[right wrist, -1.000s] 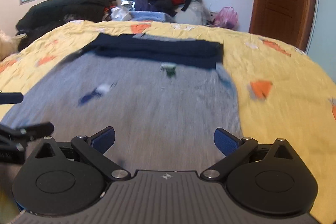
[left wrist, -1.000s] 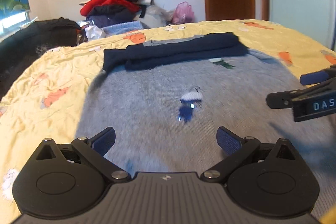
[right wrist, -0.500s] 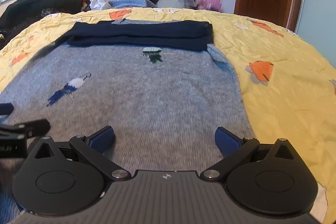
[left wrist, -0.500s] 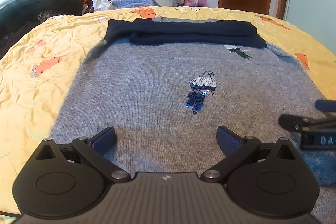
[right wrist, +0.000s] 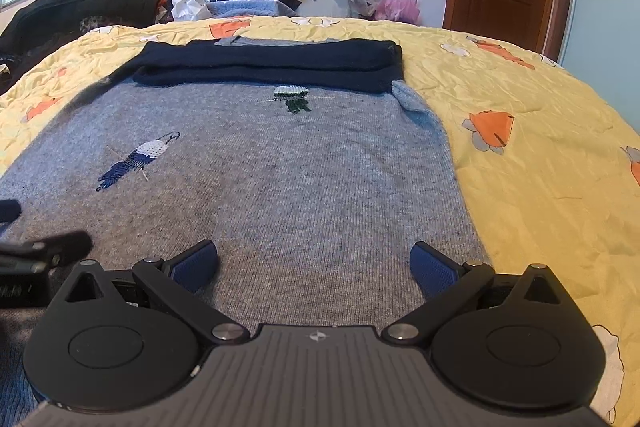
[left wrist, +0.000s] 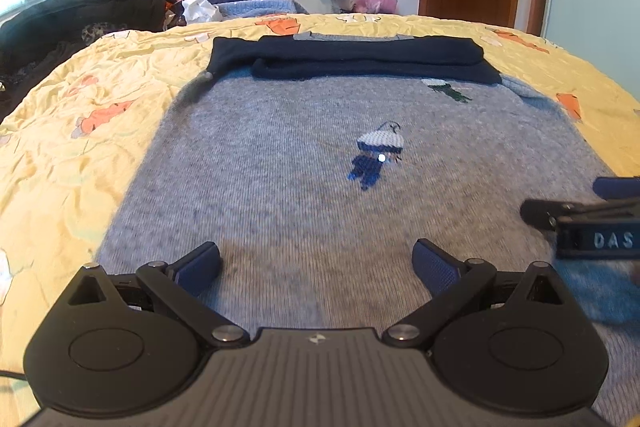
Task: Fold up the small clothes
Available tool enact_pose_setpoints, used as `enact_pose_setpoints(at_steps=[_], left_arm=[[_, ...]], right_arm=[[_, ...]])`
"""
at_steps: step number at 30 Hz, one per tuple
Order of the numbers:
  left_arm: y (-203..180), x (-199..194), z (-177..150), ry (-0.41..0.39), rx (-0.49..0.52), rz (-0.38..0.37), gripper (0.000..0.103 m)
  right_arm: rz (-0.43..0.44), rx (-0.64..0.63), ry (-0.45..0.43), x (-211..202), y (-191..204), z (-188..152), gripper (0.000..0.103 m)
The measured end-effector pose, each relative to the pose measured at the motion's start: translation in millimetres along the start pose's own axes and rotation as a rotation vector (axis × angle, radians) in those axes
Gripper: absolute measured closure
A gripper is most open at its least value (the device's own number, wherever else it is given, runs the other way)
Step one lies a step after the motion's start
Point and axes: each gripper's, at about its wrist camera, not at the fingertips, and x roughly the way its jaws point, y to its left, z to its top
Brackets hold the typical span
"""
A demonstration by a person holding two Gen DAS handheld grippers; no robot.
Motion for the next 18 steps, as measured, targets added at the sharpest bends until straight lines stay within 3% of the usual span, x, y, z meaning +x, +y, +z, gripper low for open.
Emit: enact_pose_setpoints(at_steps=[18], left_arm=[[4.7,-4.8,-6.1,-0.013,-0.001,-0.032,0.000]], right_arm=[[0.001,0.003,-0.005,-2.3,0.1,-1.1,0.000]])
